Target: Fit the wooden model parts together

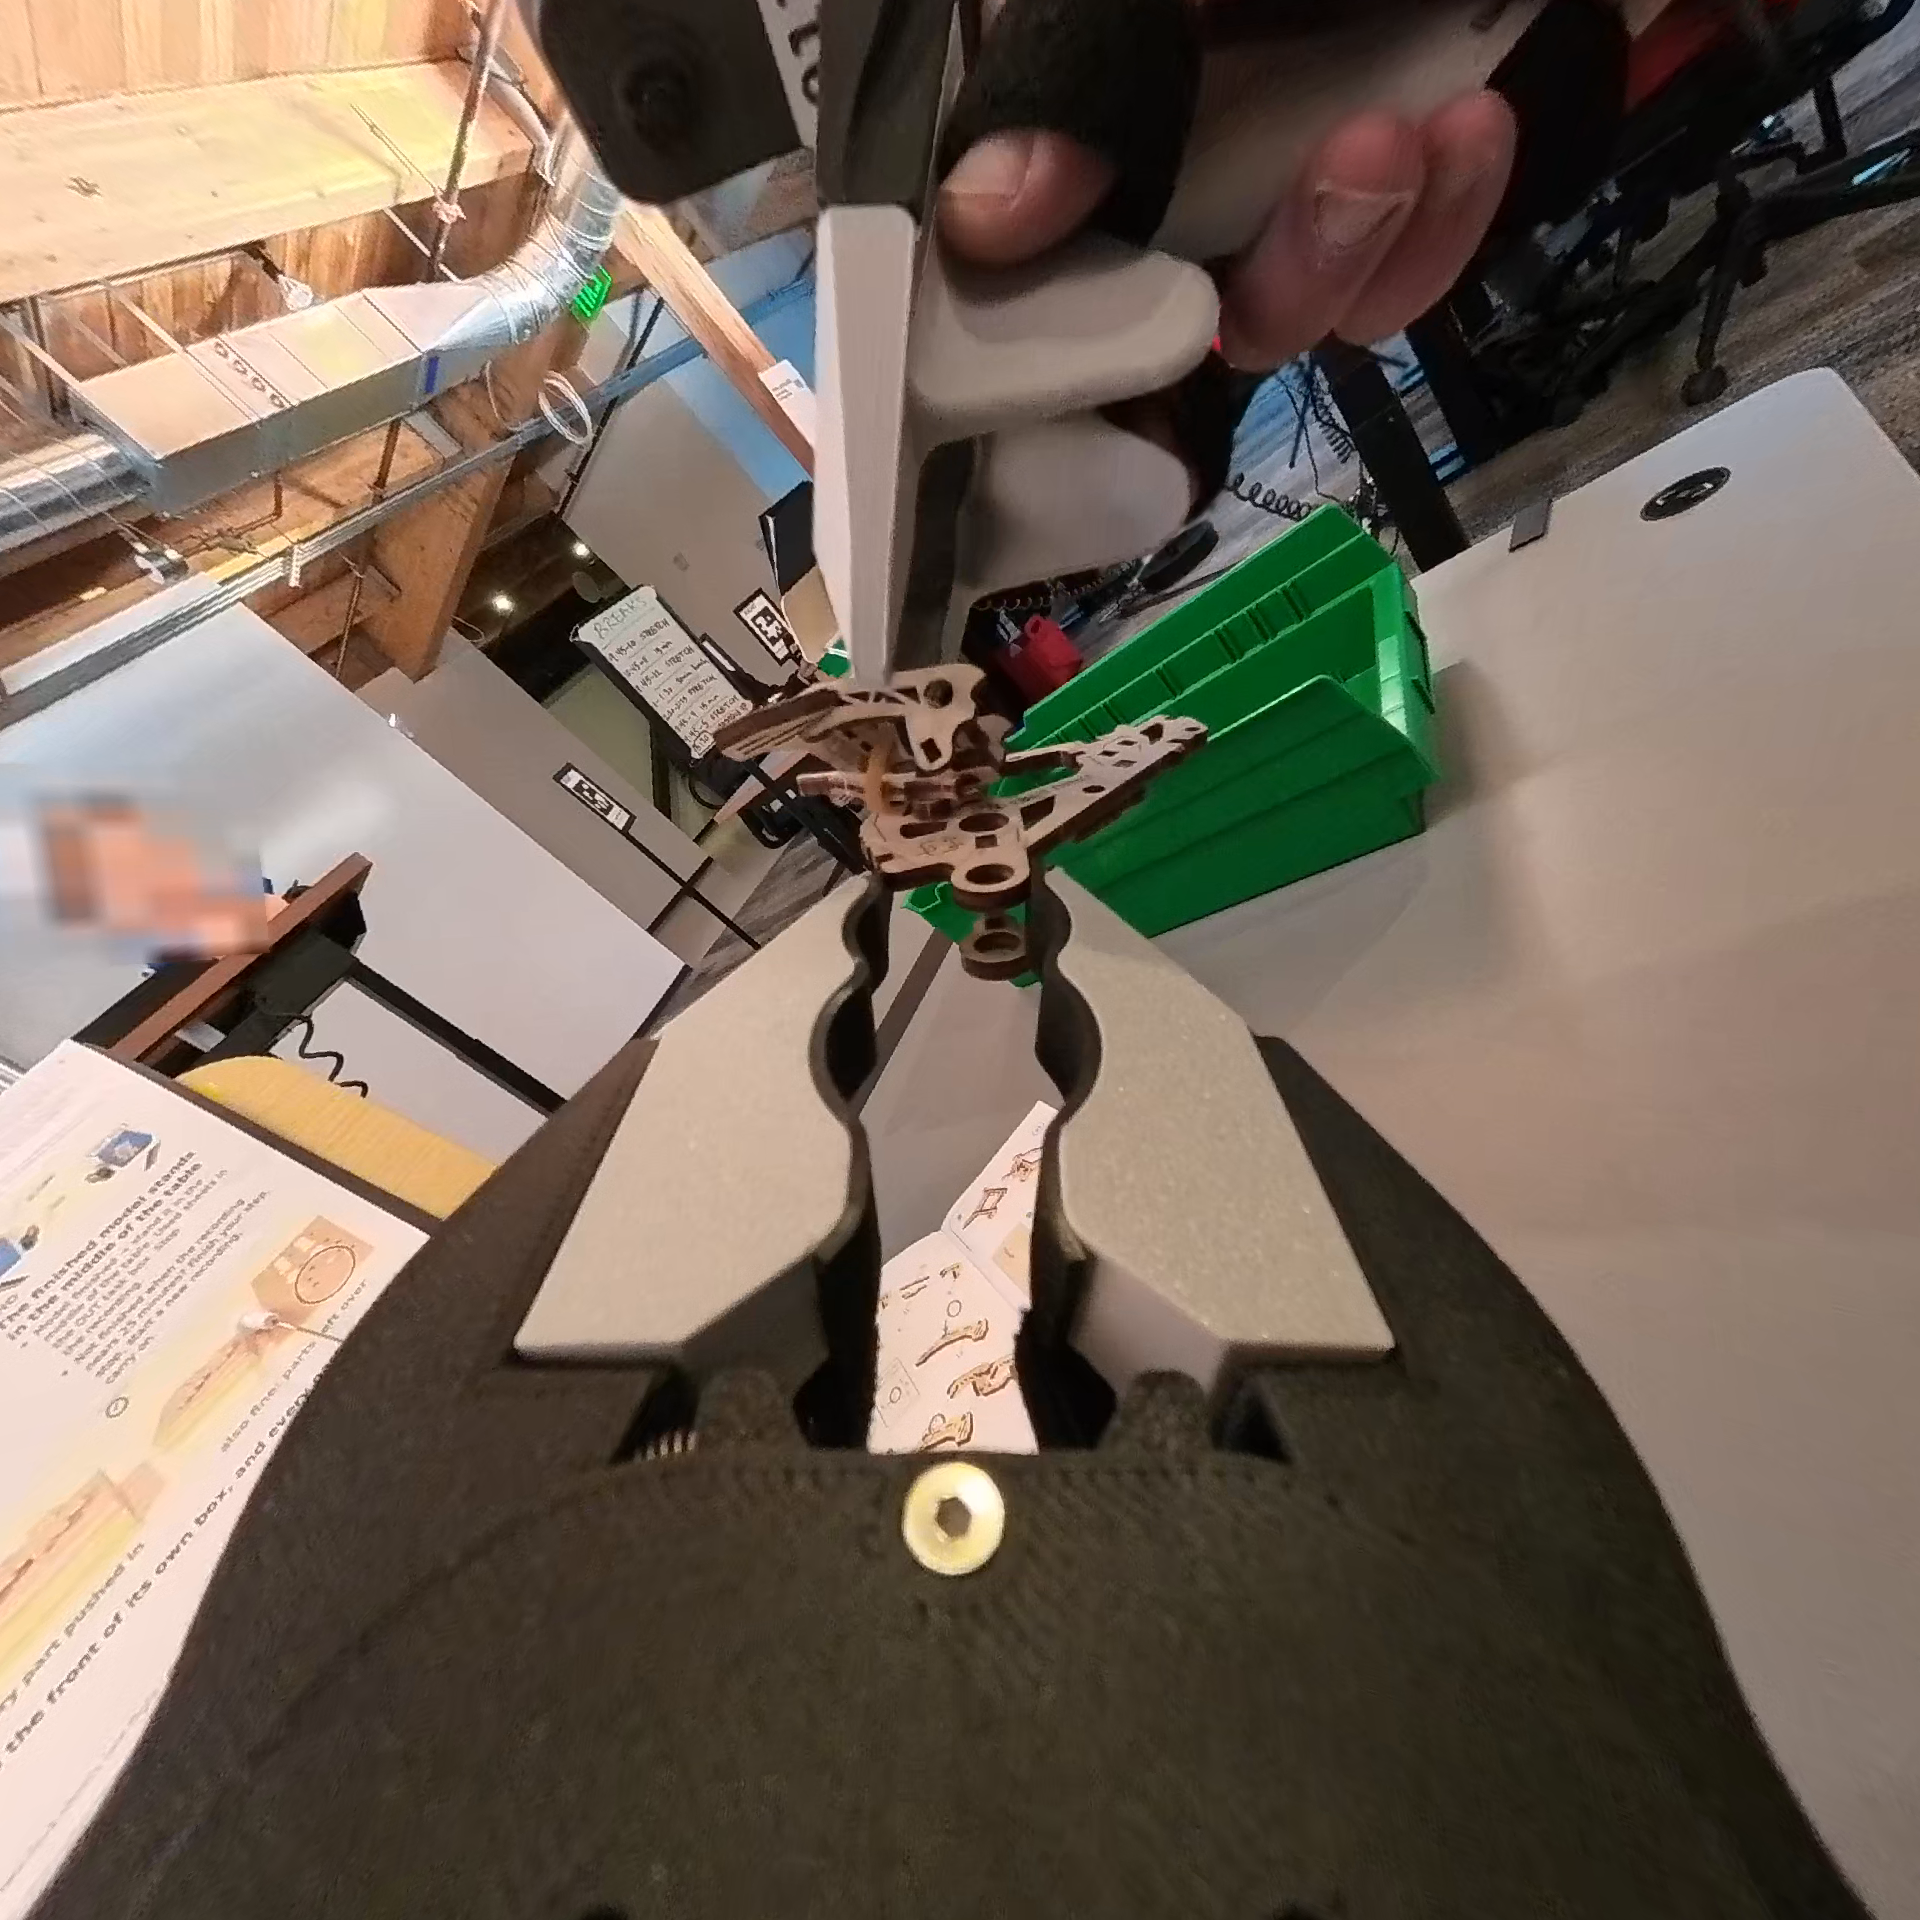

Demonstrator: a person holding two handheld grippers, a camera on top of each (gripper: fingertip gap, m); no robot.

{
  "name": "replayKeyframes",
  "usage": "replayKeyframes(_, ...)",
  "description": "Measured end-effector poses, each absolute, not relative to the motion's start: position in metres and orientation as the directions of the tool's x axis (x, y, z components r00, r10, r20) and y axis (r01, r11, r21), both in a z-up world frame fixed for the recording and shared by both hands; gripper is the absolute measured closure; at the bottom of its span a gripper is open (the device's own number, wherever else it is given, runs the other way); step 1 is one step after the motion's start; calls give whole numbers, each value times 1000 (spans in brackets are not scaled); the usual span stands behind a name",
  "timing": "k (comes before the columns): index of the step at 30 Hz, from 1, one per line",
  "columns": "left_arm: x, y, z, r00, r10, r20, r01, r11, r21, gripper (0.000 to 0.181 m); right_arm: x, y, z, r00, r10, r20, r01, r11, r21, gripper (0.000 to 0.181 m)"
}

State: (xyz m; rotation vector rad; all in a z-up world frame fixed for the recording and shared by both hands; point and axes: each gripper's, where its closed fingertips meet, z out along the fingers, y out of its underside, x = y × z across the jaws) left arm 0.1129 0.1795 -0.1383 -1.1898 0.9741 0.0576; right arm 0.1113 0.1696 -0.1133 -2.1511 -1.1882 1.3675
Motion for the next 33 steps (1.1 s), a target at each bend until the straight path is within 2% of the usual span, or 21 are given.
replayKeyframes(7, 115, 179, -140, 603, -430, -672, -525, 421, -740, 158, 114, 167, -116, 276, 848, -453, 524, -528, -669, 152)
replayKeyframes(15, 118, 179, -144, 587, -421, -692, -549, 422, -722, 158, 117, 161, -121, 345, 856, -384, 518, -515, -683, 139)
replayKeyframes(23, 121, 178, -145, 588, -437, -681, -535, 422, -732, 158, 125, 152, -116, 336, 833, -440, 454, -552, -699, 136)
replayKeyframes(27, 122, 177, -144, 588, -441, -678, -529, 425, -734, 158, 135, 159, -114, 382, 848, -367, 434, -515, -739, 137)
replayKeyframes(30, 125, 177, -147, 575, -430, -695, -550, 425, -719, 158, 135, 164, -121, 465, 843, -271, 445, -487, -751, 114)
replayKeyframes(33, 130, 177, -151, 560, -418, -716, -576, 425, -698, 158, 129, 168, -132, 558, 820, -129, 484, -448, -752, 105)
